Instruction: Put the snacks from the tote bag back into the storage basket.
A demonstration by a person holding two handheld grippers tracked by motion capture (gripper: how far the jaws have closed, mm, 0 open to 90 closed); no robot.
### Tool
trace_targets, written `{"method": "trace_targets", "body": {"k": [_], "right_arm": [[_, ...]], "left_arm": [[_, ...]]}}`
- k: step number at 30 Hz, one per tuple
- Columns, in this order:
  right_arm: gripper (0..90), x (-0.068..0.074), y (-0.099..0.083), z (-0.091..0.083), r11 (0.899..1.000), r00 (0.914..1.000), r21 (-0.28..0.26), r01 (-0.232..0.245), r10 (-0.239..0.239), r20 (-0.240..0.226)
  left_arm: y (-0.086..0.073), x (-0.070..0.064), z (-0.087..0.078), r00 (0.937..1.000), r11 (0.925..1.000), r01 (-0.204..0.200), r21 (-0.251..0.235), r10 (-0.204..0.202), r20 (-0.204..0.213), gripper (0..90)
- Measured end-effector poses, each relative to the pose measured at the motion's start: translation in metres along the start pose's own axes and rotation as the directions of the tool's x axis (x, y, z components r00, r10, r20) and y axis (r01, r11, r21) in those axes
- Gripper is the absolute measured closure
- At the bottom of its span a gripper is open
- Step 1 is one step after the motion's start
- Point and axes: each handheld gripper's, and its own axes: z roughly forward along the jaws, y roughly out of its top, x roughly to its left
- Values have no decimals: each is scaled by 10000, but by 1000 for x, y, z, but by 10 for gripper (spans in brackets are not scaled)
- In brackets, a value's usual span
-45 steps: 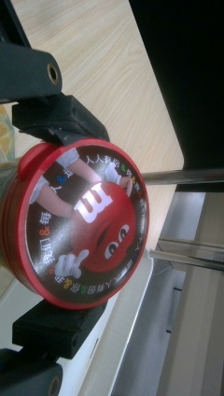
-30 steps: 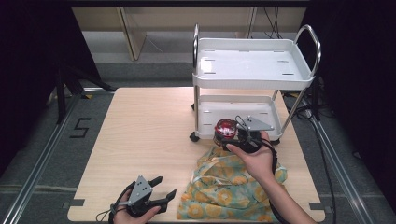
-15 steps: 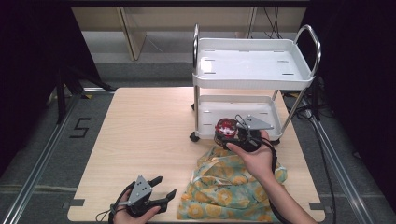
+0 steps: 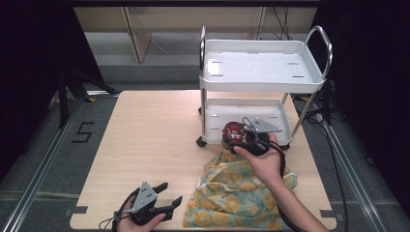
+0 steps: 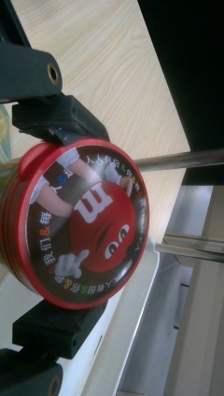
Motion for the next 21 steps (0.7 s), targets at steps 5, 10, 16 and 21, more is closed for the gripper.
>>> {"method": "trace_targets", "body": {"k": [5,10,16,21], "right_arm": [[267,-1,1,1,9999,9999,-4,-140,140,-58],[267,-4,2,2,9998,9998,67,193,-193,25],[267,-2,2,3,9997,9999,199,-139,139,19],[267,-6,3,6,9993,9996,234,297,-297,1]], "left_arm": [[0,0,0,10000,10000,-24,1,24,19,301],[0,0,0,10000,10000,13,-11,-13,-2,301],[0,1,0,10000,10000,-67,35,67,-6,301],[1,2,-1,9995,9995,-311,32,311,18,301]]}}
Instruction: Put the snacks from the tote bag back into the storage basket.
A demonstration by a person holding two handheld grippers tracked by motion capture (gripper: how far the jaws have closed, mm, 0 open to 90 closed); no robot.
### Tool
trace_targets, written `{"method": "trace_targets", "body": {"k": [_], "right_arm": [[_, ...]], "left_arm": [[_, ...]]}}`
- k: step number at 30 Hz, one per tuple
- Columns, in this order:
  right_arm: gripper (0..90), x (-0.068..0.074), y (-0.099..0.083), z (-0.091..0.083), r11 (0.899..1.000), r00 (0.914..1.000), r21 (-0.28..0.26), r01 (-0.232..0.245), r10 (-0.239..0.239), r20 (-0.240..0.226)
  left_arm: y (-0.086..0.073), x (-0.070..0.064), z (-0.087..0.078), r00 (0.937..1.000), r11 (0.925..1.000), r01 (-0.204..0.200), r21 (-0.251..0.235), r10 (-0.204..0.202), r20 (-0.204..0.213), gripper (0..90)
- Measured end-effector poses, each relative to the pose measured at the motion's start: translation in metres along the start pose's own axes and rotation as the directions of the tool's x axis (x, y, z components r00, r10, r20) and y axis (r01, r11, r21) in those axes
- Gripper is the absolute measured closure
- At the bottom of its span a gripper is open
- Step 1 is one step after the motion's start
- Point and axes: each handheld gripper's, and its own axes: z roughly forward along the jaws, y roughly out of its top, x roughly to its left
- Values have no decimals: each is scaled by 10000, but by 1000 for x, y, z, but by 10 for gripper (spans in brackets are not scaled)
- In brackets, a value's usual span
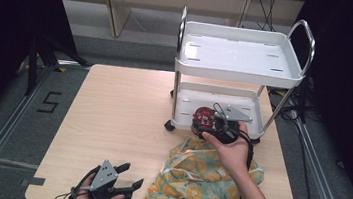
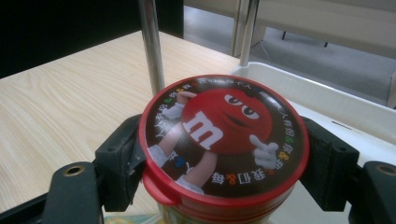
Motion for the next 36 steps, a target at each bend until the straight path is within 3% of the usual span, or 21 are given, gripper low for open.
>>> {"method": "trace_targets", "body": {"k": [5,6,12,13,14,16,20,24,26,29,32,36], "right_arm": [[267,0,0,2,10000,10000,6,-40,40,-28],[267,1,0,2,9996,9996,55,-279,279,-42],[267,-2,2,3,10000,10000,41,-57,57,25],[267,0,1,2,9992,9993,141,-362,361,68],[267,-3,2,2,10000,9999,31,-52,52,161],[267,-3,2,3,10000,9998,-47,-26,27,194],[267,-2,1,4,9991,9993,183,-376,374,83],[267,-4,2,5,9990,9991,174,-404,402,133],[267,-7,3,5,9999,9998,107,-97,95,183],[267,-6,4,7,9994,9995,123,-324,324,-9],[267,-5,5,8,9997,9998,124,-199,198,84],[267,-4,6,8,9991,9992,134,-395,393,108]], "left_arm": [[0,0,0,10000,10000,14,0,-14,0,301],[0,0,0,10000,10000,5,2,-5,-3,301],[0,0,0,10000,10000,2,7,-2,-5,301],[0,0,0,10000,10000,-2,9,2,-7,301],[0,0,0,10000,10000,-2,9,2,-7,301],[0,0,0,10000,10000,4,6,-4,0,301],[0,0,0,10000,10000,-2,-19,2,38,301],[0,0,0,10000,10000,8,-15,-8,-9,301],[0,0,0,10000,10000,-5,2,5,-3,301],[0,0,0,10000,10000,-15,12,15,-4,301],[0,1,1,10000,10000,14,-85,-14,80,301],[0,1,0,10000,10000,5,-45,-5,47,301]]}}
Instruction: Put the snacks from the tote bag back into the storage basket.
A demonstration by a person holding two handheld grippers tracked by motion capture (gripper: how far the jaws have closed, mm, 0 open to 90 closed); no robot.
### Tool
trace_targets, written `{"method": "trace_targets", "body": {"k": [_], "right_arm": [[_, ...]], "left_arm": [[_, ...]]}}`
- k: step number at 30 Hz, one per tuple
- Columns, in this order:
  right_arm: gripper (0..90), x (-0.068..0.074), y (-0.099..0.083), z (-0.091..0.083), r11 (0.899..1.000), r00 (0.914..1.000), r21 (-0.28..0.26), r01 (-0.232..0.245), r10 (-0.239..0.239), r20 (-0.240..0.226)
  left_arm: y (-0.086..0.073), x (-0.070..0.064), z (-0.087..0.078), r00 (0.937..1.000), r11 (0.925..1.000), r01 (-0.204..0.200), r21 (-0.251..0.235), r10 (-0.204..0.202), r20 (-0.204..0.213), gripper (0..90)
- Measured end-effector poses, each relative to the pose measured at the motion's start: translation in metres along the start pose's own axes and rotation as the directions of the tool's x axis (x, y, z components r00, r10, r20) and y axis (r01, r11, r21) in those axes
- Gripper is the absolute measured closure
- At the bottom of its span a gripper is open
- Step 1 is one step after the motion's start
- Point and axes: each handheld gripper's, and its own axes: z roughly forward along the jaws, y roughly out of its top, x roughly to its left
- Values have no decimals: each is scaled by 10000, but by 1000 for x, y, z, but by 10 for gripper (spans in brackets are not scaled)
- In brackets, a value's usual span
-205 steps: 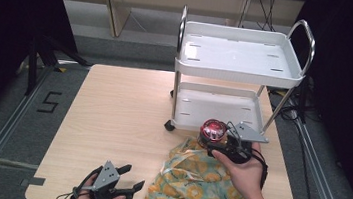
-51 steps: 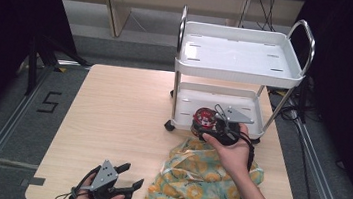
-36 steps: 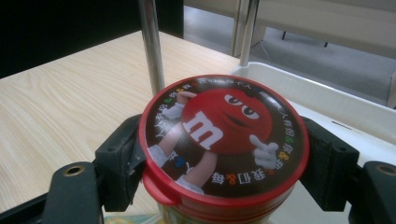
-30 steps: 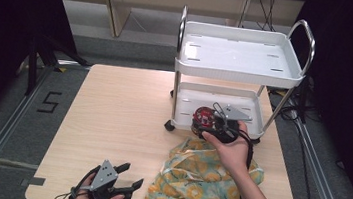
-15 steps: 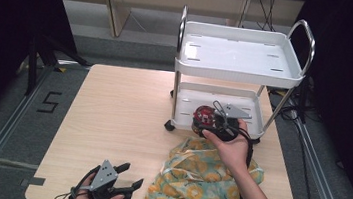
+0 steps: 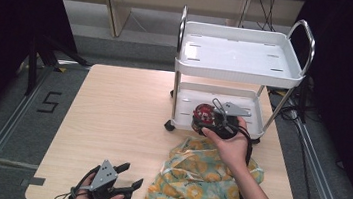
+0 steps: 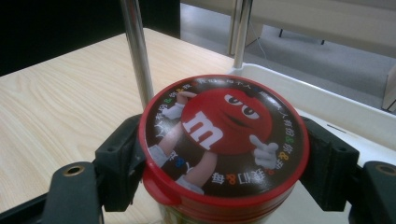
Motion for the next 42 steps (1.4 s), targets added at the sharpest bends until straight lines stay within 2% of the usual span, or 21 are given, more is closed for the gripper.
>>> {"method": "trace_targets", "body": {"k": [4,5,6,10,13,14,15,16,17,18,22,24,25,27,29,30,34,36,40,41,42], "right_arm": [[267,-3,1,0,9996,9996,-24,283,-283,-7],[267,-3,1,0,9996,9996,-24,283,-283,-7],[267,-2,2,-1,10000,9999,58,50,-51,95],[267,-4,3,0,9997,9996,5,238,-239,134],[267,-4,3,1,9998,9998,45,188,-188,72],[267,-4,4,1,9998,9997,38,203,-204,113],[267,-4,4,2,9996,9996,30,292,-293,40],[267,-4,4,2,9996,9995,-16,266,-266,180],[267,-1,4,2,9999,10000,127,-60,59,33],[267,-1,4,2,9999,10000,127,-60,59,33],[267,-3,6,5,9995,9995,-64,304,-305,-41],[267,-2,7,5,9999,9999,36,151,-151,-65],[267,-1,7,4,10000,10000,87,47,-48,81],[267,-3,7,5,9999,9999,-14,101,-101,-59],[267,-3,7,5,9999,9999,55,148,-148,44],[267,-3,7,5,9999,9999,52,118,-118,-22],[267,-5,8,5,9996,9996,15,276,-276,18],[267,-3,8,5,9999,9999,111,-4,3,109],[267,-4,10,6,9998,9998,60,196,-197,99],[267,-2,10,6,9999,9999,131,-34,32,107],[267,-2,10,6,9999,9999,131,-34,32,107]], "left_arm": [[0,0,0,10000,10000,3,-42,-2,46,301],[0,0,0,10000,10000,3,-42,-2,46,301],[0,0,0,10000,10000,9,-47,-9,43,301],[0,0,0,10000,10000,3,-46,-3,39,301],[-1,-2,1,9996,9996,265,-53,-266,-61,301],[0,0,1,10000,10000,1,-39,0,37,301],[0,0,1,10000,10000,1,-39,0,37,301],[0,0,1,10000,10000,-3,-46,3,38,301],[0,0,1,10000,10000,-4,-48,4,36,301],[0,0,1,10000,10000,-4,-48,4,36,301],[-1,-1,0,9997,9997,219,-50,-219,-49,301],[-1,-1,0,9997,9997,220,-51,-220,-46,301],[-1,-1,0,9997,9997,224,-47,-224,-43,301],[-1,-1,1,9997,9997,229,-48,-229,-41,301],[0,-2,1,9997,9997,227,-50,-227,-56,301],[0,0,1,10000,10000,-5,-41,5,37,301],[0,0,1,10000,10000,16,-61,-16,23,301],[0,0,1,10000,10000,15,-47,-15,14,301],[0,0,1,10000,10000,16,-40,-16,6,301],[0,-1,0,10000,10000,-11,29,11,-55,301],[0,-1,0,10000,10000,-11,29,11,-55,301]]}}
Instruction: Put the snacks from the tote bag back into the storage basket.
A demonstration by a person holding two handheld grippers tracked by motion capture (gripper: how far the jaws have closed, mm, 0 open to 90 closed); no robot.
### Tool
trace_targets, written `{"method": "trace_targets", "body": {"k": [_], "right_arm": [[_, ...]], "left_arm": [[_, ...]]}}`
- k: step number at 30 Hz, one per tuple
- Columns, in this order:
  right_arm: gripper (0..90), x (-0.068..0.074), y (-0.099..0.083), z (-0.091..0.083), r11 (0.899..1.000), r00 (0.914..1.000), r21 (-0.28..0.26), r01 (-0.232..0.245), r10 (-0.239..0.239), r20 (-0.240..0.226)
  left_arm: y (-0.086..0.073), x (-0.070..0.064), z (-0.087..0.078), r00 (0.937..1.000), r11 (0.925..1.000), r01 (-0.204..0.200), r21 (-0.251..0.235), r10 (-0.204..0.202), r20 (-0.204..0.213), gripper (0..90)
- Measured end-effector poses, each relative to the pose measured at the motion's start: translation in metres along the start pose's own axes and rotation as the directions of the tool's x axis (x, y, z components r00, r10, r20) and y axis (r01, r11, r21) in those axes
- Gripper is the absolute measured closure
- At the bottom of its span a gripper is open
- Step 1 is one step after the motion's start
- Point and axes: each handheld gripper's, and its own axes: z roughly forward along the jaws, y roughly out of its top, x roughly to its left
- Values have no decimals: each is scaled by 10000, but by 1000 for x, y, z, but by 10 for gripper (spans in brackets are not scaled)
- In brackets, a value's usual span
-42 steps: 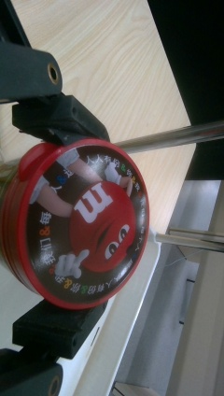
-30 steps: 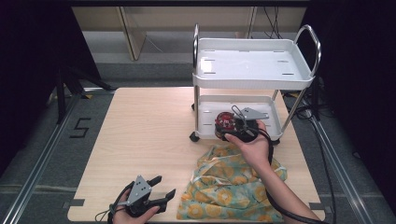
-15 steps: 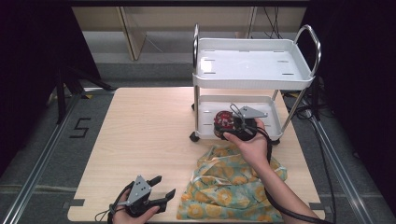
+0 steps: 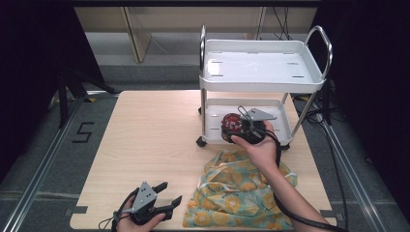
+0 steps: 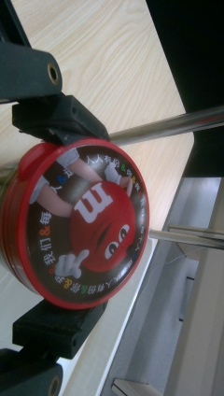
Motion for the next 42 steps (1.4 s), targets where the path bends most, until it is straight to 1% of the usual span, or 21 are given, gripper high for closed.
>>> {"method": "trace_targets", "body": {"k": [1,3,6,7,12,13,14,17,19,20,23,26,27,30,31,32,34,35,37,38,42], "right_arm": [[267,-1,1,1,9998,9998,-28,190,-191,-22],[267,-1,1,3,9998,9997,-92,171,-173,-172],[267,1,2,3,10000,10000,43,77,-77,-9],[267,-1,3,5,9992,9992,-65,386,-387,-80],[267,2,4,6,9999,9998,18,143,-143,-162],[267,2,4,6,9999,9998,18,143,-143,-162],[267,1,5,7,9993,9993,-38,380,-380,-29],[267,4,6,8,9999,9999,-39,135,-136,-57],[267,4,7,8,9998,9998,-10,189,-189,-106],[267,4,8,8,9997,9997,-21,224,-224,-64],[267,4,8,9,9998,9998,29,211,-210,-34],[267,1,9,11,9988,9988,28,487,-487,9],[267,4,8,12,9999,9999,93,135,-135,70],[267,4,8,14,9997,9997,-7,224,-224,72],[267,2,9,15,9987,9987,33,517,-517,17],[267,3,8,15,9994,9995,60,326,-327,49],[267,3,9,15,9989,9989,111,464,-465,77],[267,3,10,15,9995,9995,89,295,-295,73],[267,3,10,16,9995,9996,135,280,-280,7],[267,3,11,17,9988,9988,120,478,-479,58],[267,3,12,17,9989,9989,93,469,-469,59]], "left_arm": [[0,0,0,10000,10000,-8,-2,8,5,301],[0,0,1,10000,10000,5,-71,-4,91,301],[0,0,1,10000,10000,29,-86,-29,91,301],[0,0,1,10000,10000,20,-75,-19,96,301],[0,1,1,10000,10000,19,-75,-19,88,301],[0,1,1,10000,10000,19,-75,-19,88,301],[0,1,0,10000,10000,21,-83,-20,86,301],[0,1,0,10000,10000,22,-82,-21,85,301],[0,0,0,10000,10000,57,-82,-56,72,301],[-1,0,0,9997,9997,237,-76,-236,8,301],[-1,0,0,9997,9996,252,-82,-252,5,301],[-1,0,0,9996,9996,269,-82,-269,5,301],[-1,0,0,9997,9997,251,-78,-251,8,301],[-1,0,0,9997,9997,244,-78,-244,8,301],[-1,0,0,9997,9997,226,-86,-226,9,301],[-1,0,0,9998,9997,222,-92,-222,12,301],[-1,0,0,9997,9997,227,-91,-227,15,301],[-1,0,0,9997,9997,252,-81,-252,6,301],[-1,0,0,9997,9997,236,-85,-236,21,301],[-1,0,0,9997,9997,230,-81,-229,19,301],[-1,0,0,9997,9997,245,-78,-245,16,301]]}}
